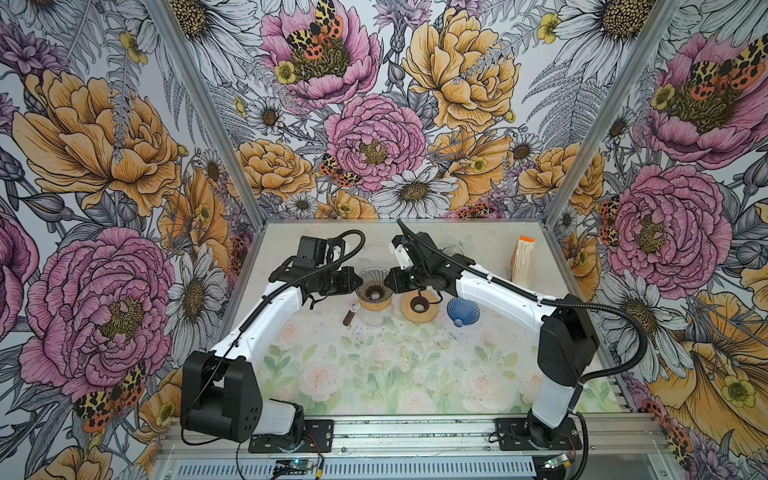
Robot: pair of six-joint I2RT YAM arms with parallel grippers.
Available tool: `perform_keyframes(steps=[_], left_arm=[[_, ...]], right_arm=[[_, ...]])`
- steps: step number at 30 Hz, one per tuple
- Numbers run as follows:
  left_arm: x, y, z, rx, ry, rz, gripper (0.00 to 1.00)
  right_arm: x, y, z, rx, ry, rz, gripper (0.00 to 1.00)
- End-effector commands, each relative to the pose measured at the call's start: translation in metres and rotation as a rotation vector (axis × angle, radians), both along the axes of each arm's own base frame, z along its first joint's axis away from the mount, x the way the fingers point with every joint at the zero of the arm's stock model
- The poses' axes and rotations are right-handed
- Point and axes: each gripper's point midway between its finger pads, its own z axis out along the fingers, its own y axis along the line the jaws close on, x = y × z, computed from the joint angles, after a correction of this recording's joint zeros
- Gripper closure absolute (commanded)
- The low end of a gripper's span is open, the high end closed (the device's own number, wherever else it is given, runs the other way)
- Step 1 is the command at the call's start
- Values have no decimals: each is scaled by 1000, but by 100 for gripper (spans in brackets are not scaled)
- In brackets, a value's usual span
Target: Place the coffee filter in the dripper
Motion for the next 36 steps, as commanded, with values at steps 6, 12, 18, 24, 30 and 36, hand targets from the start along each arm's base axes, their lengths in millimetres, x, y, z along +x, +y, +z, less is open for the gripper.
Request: perform_keyframes(steps=[6, 12, 18, 24, 30, 36], left_arm=[[6, 7, -4, 14, 20, 22, 87], [7, 6, -2, 8, 20, 18, 87], [10, 5, 2, 4, 9, 16, 87], [12, 3, 8, 1, 2, 12, 87], [14, 3, 10, 1, -1, 10, 87], [15, 2, 10, -2, 4, 8, 87]], right_arm=[[18, -14, 12, -36, -44, -41, 75], [24, -14, 12, -54, -44, -29, 75], [25, -10, 8, -59, -24, -20, 76], [27, -12, 5, -73, -18, -34, 78], [29, -14, 6, -73, -14, -46, 80], [30, -12, 9, -62, -5, -41, 80]])
